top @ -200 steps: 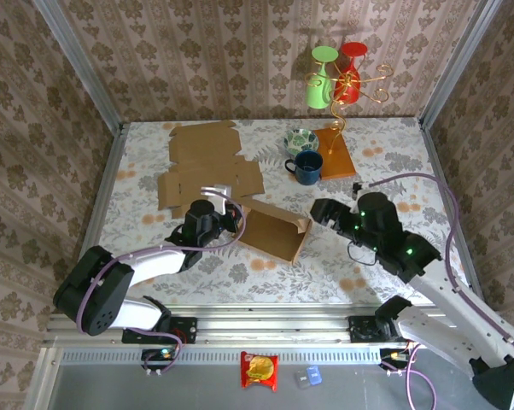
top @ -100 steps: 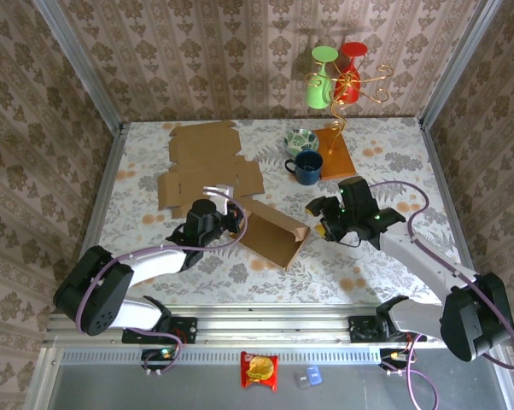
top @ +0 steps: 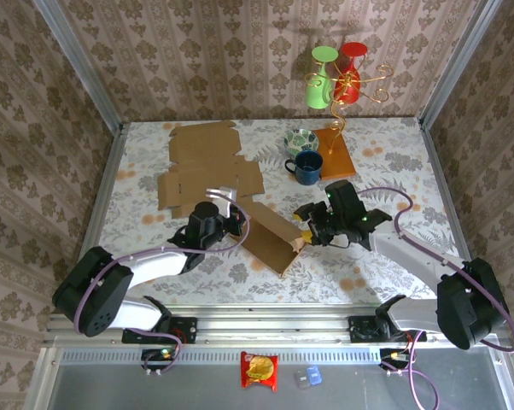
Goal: Fold the paper box
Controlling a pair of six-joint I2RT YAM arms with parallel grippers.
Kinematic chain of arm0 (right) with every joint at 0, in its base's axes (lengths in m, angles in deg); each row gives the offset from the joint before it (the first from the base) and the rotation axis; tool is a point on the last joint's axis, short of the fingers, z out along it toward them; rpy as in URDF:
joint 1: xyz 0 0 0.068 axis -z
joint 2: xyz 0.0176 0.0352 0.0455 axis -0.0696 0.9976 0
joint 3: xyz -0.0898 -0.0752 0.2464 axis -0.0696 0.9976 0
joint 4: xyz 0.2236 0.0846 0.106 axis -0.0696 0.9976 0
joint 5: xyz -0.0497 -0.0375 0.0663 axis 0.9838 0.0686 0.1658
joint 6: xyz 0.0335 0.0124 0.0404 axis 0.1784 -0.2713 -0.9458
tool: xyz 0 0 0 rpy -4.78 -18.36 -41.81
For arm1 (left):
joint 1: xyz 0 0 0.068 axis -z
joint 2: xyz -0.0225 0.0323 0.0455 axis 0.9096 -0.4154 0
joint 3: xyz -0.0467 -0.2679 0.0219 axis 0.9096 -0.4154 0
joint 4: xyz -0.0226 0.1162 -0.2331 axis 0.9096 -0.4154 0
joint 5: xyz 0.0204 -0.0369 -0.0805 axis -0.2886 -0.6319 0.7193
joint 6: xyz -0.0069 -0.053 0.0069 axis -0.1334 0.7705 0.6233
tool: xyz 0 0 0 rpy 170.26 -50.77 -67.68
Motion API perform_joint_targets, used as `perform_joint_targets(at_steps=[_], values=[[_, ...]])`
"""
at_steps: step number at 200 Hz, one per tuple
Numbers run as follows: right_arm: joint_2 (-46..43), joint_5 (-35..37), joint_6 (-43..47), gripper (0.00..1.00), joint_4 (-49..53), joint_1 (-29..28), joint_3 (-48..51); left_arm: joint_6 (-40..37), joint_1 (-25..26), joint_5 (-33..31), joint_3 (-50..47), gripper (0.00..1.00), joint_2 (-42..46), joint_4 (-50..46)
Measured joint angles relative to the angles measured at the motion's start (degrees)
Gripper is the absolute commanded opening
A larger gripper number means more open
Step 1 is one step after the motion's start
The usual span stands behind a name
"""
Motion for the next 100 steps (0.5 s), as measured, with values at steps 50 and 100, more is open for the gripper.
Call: perform_joint_targets(at_steps=[50, 100], values=[[-6.3, 3.4, 1.2, 0.64, 6.6, 0.0, 1.6, 0.0, 0.6, -1.0, -1.2, 0.00, 1.8, -0.6], [-10.6, 3.9, -5.0, 0.66, 4.4, -3.5, 6.6, 0.1, 1.4, -1.5, -1.2, 0.00, 1.9, -0.7]])
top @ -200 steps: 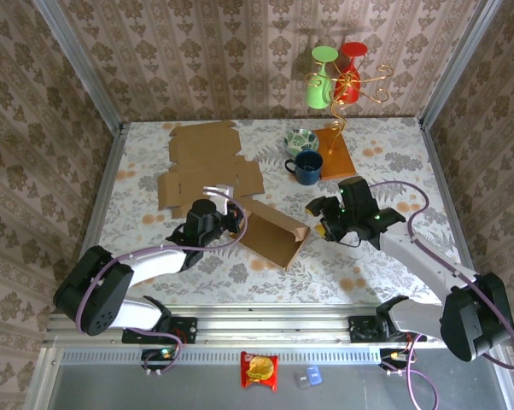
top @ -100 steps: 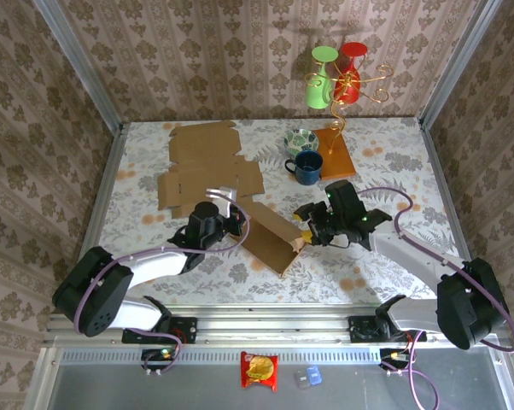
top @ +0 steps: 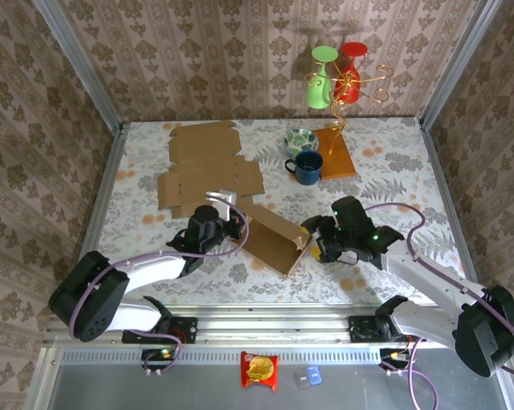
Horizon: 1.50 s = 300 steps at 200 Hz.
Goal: Fold the paper box
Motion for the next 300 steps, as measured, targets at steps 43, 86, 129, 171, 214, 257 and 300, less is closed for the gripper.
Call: perform_joint_targets(at_steps=[43, 86, 129, 171, 214, 257, 300], values=[[2.1, 0.4, -2.0, 0.58, -2.8, -0.7, -0.1, 0.4, 1.2, -0.8, 0.0, 0.06, 0.0, -0.1], [4.8, 0.6, -1.4, 0.50, -3.6, -0.7, 0.0, 2.1, 1.7, -0.8, 0.0, 0.33, 1.5, -8.0], [5.5, 1.4, 2.0, 0.45, -2.1, -0.7, -0.2, 6.1, 2.1, -0.5, 0.3, 0.63, 9.9, -23.7], [6.3, 2.4, 4.9, 0.44, -0.1, -0.7, -0.2, 12.3, 2.1, 0.8, 0.5, 0.65, 19.4, -38.2], [8.3, 2.8, 8.3, 0.50, 2.7, -0.7, -2.8, 21.1, 1.0, 0.5, 11.7, 0.64, 26.6, -59.4], [9.9, 2.9, 11.9, 0.63, 4.2, -0.7, -5.1, 19.7, -8.4, 0.9, 32.3, 0.68, 19.2, -75.1], [9.9, 2.9, 13.0, 0.72, 5.4, -1.1, -5.1, 7.8, -13.2, 8.1, 46.2, 0.71, -2.3, -79.6]])
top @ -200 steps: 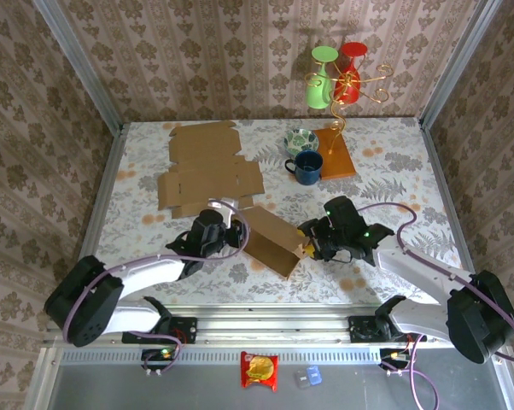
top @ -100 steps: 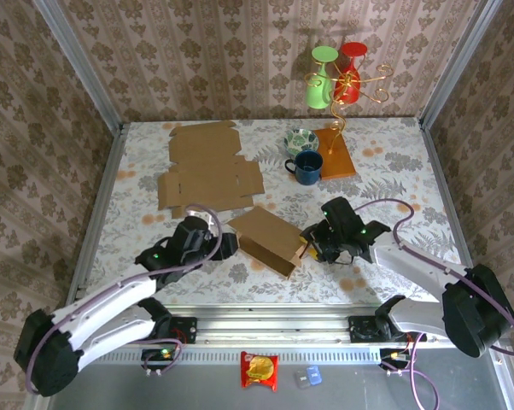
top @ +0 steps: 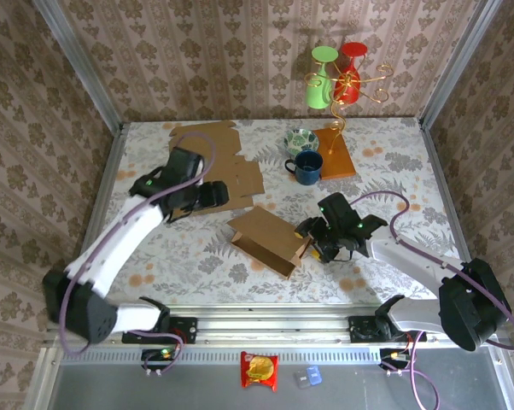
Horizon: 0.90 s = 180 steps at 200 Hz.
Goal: Fold the paper box
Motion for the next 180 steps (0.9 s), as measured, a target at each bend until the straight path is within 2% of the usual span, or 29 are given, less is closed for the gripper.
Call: perform_joint_targets(at_steps=[24, 57, 127, 180], values=[[-0.3, -0.1, 0.0, 0.73, -0.5, -0.3, 0.7, -5.6, 0.0, 4.8, 2.9, 0.71, -9.6, 0.9], [-0.4, -0.4, -0.1, 0.73, -2.0, -0.8, 2.8, -9.6, 0.0, 10.0, 1.7, 0.68, -15.9, 2.3], [-0.1, -0.6, 0.4, 0.73, -6.2, -1.0, 7.4, -11.9, 0.0, 14.3, -10.6, 0.65, -16.6, 7.7], [1.2, -1.2, 6.1, 0.71, -7.1, -0.2, 8.6, -11.8, 0.4, 15.3, -15.8, 0.61, -15.8, 11.9]])
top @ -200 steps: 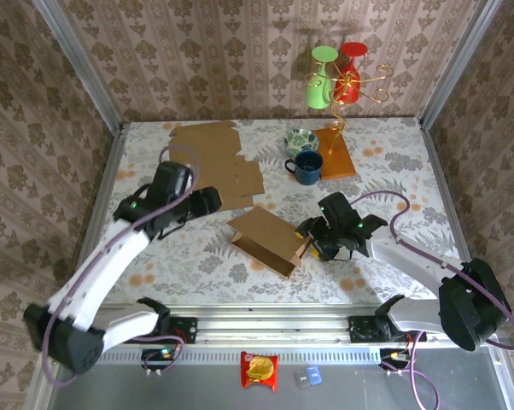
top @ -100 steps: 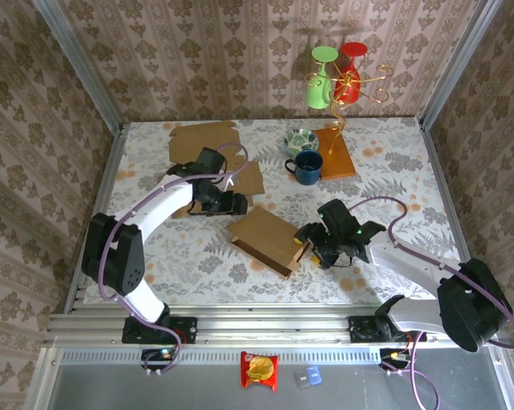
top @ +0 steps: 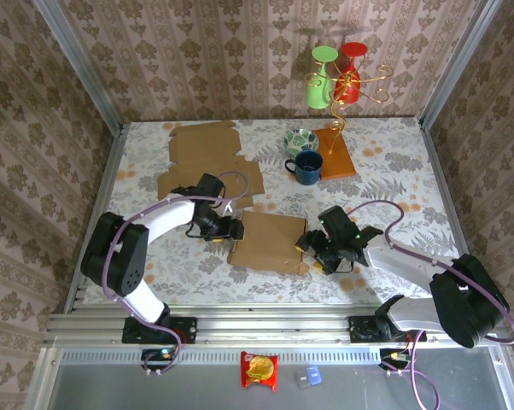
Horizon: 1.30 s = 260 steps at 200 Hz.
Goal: Fold the paper box
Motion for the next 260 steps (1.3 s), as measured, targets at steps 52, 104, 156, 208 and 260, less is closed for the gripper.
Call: perform_joint_targets(at_steps=[52, 104, 156, 208, 260], values=[[-1.3, -3.4, 11.8, 0.66, -1.5, 4.2, 1.2, 2.1, 1.0, 0.2, -3.9, 0.50, 3.2, 5.2], [0.4, -9.5, 19.9, 0.68, -3.1, 11.1, 0.5, 4.6, 1.0, 2.0, -7.7, 0.34, 5.1, 11.6], [5.6, -14.7, 24.4, 0.75, -7.4, 13.3, 0.3, 6.3, 0.9, 4.2, -9.6, 0.21, 5.3, 17.3], [6.1, -17.6, 24.4, 0.78, -15.4, 13.4, 2.0, 7.4, 0.2, 6.0, -11.3, 0.15, 5.3, 21.1], [5.4, -17.7, 23.9, 0.82, -20.9, 13.4, 6.9, 8.0, -1.2, 8.0, -12.9, 0.08, 5.3, 24.2]])
